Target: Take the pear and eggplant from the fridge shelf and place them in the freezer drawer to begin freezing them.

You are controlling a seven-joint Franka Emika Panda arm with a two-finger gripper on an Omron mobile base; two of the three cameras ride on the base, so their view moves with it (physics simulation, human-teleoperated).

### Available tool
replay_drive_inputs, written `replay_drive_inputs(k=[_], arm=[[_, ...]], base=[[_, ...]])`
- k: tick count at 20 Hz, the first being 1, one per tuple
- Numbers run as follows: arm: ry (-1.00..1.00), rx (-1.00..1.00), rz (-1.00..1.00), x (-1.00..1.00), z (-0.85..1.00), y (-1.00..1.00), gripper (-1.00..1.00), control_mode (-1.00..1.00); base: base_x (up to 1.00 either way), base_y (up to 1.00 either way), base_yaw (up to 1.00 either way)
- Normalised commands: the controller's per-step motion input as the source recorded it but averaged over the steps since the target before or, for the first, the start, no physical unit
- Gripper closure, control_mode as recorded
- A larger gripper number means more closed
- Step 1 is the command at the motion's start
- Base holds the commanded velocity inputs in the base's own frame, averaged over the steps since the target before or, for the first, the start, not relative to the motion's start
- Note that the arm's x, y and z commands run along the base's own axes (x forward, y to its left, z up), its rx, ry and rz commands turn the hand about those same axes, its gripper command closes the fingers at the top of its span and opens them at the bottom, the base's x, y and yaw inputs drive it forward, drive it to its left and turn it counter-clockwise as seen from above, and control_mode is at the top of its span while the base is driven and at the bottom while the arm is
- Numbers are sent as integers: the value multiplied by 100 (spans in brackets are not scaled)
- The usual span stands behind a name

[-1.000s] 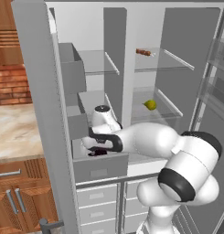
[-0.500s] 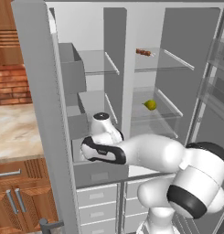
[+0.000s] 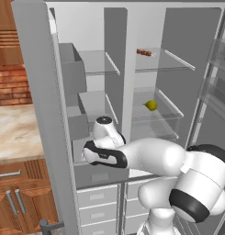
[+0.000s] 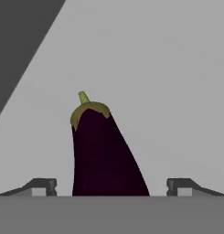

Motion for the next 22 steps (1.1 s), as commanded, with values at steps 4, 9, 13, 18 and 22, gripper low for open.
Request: replay_drive_inputs(k=[4,9,13,18,22], arm=[[2,0,0,1,10,0,-100,-100],[0,3,0,-2,56,-1,-100,-100],[-2,2,0,-10,90,-4,-100,-100],[-14,1,0,-46,90,-22,-100,-100],[-17,3,-1,-77,63,-50,-100,-100]], base=[[0,0,0],[0,0,0],[0,0,0],[0,0,0],[0,0,0]])
